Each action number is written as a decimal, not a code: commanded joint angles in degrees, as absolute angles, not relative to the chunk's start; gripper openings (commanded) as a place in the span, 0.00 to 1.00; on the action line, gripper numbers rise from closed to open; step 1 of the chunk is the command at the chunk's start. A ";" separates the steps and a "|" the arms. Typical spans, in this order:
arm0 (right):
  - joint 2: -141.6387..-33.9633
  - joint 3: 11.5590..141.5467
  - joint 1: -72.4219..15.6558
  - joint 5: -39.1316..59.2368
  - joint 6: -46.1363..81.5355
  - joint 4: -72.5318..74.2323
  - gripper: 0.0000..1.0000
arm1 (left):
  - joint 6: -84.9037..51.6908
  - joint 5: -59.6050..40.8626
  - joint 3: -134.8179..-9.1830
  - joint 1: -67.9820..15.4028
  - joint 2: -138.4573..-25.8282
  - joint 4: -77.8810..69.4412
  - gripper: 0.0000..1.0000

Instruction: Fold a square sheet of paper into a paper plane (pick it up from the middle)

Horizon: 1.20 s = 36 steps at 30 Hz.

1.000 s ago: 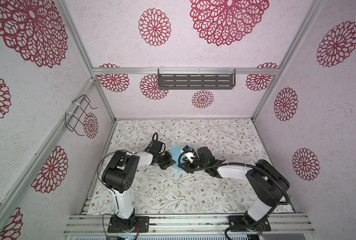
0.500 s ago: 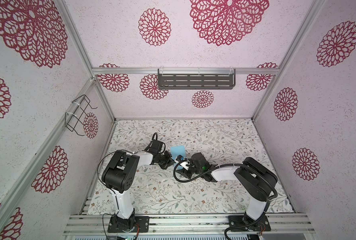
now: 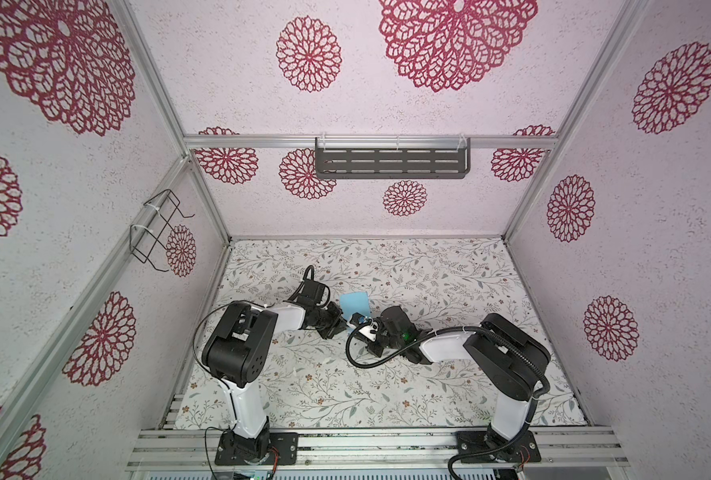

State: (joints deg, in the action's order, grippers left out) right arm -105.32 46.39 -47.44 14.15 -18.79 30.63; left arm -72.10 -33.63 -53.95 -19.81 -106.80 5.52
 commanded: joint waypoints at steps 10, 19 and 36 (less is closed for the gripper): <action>-103.70 46.73 -47.37 21.37 -11.87 30.99 0.05 | -57.14 -17.71 -61.36 -17.56 -96.01 26.55 0.47; -104.17 44.07 -46.90 28.28 -2.35 36.91 0.05 | -54.31 -19.40 -65.69 -20.88 -99.83 24.70 0.49; -107.20 42.12 -44.53 36.47 10.32 45.88 0.07 | -48.69 -13.38 -76.55 -23.34 -115.15 35.12 0.17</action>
State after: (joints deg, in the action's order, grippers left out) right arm -106.37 41.34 -45.30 33.47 7.18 42.98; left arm -50.30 -15.03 -75.72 -22.72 -113.49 32.64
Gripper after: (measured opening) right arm 0.067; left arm 0.178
